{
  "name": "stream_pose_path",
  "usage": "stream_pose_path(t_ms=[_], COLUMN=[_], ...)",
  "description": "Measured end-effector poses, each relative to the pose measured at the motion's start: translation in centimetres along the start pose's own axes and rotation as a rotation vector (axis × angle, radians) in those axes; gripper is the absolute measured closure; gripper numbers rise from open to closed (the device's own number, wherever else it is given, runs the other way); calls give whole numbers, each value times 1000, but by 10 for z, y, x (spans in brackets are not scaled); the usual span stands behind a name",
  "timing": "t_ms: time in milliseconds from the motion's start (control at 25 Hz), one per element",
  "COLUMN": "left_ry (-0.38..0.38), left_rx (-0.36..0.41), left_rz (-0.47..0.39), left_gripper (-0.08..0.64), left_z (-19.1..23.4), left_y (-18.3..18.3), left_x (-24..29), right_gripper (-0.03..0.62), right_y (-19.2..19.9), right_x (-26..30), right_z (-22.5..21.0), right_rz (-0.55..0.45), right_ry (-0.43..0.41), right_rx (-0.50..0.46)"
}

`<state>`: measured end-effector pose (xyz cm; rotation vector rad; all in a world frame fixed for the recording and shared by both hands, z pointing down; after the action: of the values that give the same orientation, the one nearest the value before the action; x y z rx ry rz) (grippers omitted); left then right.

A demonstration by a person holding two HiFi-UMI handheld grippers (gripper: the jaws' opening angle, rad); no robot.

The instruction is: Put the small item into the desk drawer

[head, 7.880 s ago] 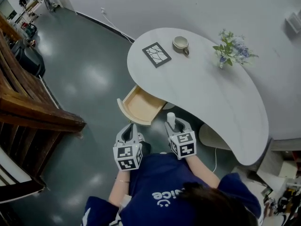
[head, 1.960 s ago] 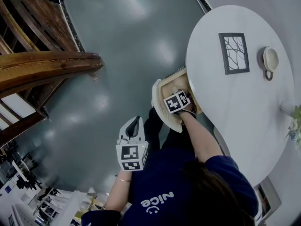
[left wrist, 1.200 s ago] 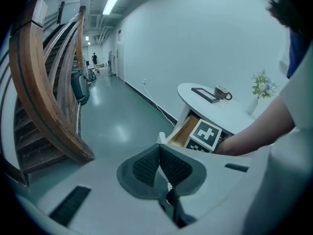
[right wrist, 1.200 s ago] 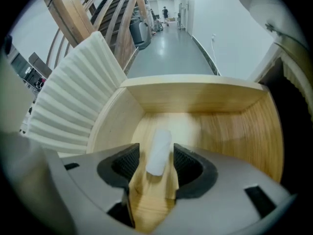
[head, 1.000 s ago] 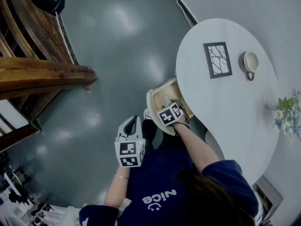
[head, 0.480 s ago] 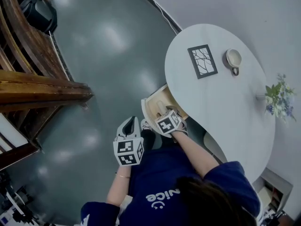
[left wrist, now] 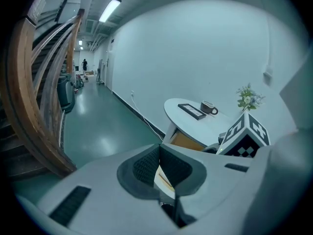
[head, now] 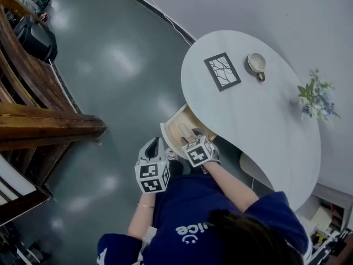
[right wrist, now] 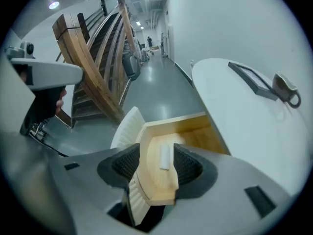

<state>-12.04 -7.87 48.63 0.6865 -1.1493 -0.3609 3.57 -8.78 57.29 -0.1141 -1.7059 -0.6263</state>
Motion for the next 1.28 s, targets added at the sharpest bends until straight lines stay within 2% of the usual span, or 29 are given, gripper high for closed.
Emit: stream_pose_path(t_ms=[720, 1280], left_ry=[104, 178], left_rx=[143, 238], left_rz=[-73, -158], left_gripper=[557, 557], left_z=[-26, -48], left_y=[-27, -48], left_x=[1, -6], right_gripper=[368, 370], right_y=[-5, 6], right_x=[-84, -134], right_z=[-14, -25], right_rz=[-271, -439], right_ry=[94, 214], right_rx=[212, 262])
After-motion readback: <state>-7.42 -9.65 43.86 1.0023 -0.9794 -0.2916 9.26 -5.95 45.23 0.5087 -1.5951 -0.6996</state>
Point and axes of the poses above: the fingertips, and each gripper's own axes: x forward along the fingers, z to its left, y out of its underside, the point moved 7 cm from there along -x, backward along the fingers, and after that the axes turned 6 degrees about z, right-handed, at the moved point
